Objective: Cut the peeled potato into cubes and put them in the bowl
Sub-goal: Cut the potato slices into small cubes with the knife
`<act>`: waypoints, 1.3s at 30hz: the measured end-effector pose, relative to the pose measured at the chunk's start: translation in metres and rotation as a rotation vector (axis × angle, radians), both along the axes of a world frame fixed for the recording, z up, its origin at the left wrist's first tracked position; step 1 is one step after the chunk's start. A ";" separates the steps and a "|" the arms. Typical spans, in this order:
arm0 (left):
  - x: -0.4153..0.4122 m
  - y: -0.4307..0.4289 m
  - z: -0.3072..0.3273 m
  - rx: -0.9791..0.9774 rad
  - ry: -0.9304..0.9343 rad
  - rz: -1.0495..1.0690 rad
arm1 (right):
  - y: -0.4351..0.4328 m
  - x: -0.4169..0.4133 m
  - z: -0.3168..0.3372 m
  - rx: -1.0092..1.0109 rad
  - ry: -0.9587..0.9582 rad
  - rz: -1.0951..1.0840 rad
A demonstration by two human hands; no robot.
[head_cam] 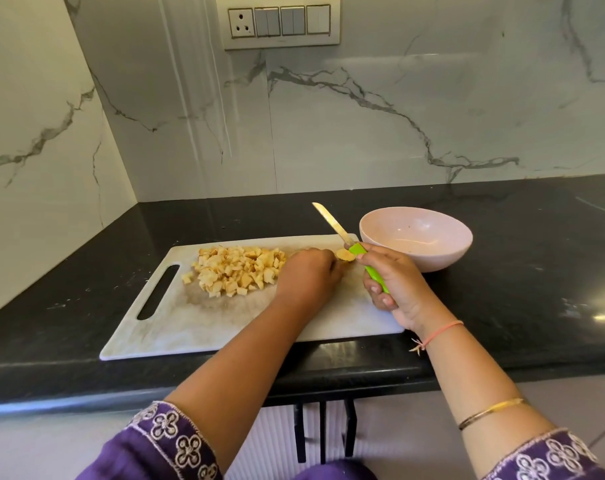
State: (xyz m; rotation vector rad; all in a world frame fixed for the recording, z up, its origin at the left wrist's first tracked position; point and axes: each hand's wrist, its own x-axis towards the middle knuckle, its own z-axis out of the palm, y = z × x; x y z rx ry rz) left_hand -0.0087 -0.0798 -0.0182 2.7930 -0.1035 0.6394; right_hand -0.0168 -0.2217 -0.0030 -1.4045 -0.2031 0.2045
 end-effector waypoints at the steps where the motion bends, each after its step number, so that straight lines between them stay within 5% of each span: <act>1: 0.000 0.002 0.000 0.016 -0.016 -0.002 | 0.000 -0.001 0.000 0.004 -0.002 -0.004; 11: -0.017 0.034 0.005 -0.004 -0.101 -0.024 | 0.006 -0.001 0.005 -0.128 -0.041 -0.061; 25: -0.022 0.038 -0.007 -0.096 -0.013 0.026 | 0.019 -0.036 0.024 -1.149 -0.461 -0.119; 39: -0.015 0.035 -0.002 -0.255 0.056 0.095 | 0.038 -0.056 0.033 -1.312 -0.436 -0.104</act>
